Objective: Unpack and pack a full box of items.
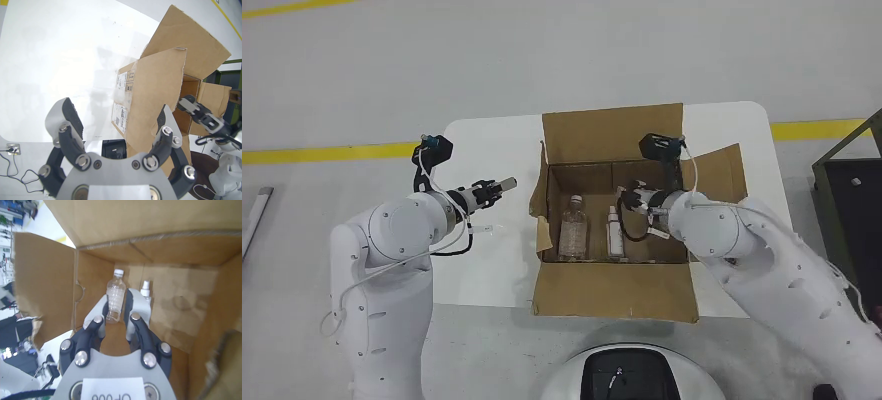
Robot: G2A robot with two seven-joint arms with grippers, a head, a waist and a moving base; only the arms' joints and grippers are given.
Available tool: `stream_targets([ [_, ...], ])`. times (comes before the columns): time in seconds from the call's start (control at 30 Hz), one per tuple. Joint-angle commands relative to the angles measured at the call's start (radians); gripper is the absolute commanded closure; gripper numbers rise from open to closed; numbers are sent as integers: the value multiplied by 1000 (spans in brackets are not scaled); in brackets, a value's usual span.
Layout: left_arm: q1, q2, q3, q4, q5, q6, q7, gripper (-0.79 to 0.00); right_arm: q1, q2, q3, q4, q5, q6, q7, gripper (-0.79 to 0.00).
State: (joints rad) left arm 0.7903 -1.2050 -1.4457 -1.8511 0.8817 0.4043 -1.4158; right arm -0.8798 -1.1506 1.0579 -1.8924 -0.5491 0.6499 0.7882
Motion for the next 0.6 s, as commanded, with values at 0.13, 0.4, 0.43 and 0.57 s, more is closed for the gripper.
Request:
stream_targets([
  [0.13, 0, 0, 0, 0, 0, 0, 0, -785, -221, 48, 131, -280, -335, 10, -37, 0],
  [0.4, 0, 0, 0, 0, 0, 0, 0, -785, -239, 49, 137, -295, -340, 9, -40, 0],
  [0.43, 0, 0, 0, 0, 0, 0, 0, -785, -239, 49, 137, -295, -340, 9, -40, 0],
  [0.57, 0, 0, 0, 0, 0, 0, 0, -785, -264, 46, 117, -278, -345, -17, -93, 0],
])
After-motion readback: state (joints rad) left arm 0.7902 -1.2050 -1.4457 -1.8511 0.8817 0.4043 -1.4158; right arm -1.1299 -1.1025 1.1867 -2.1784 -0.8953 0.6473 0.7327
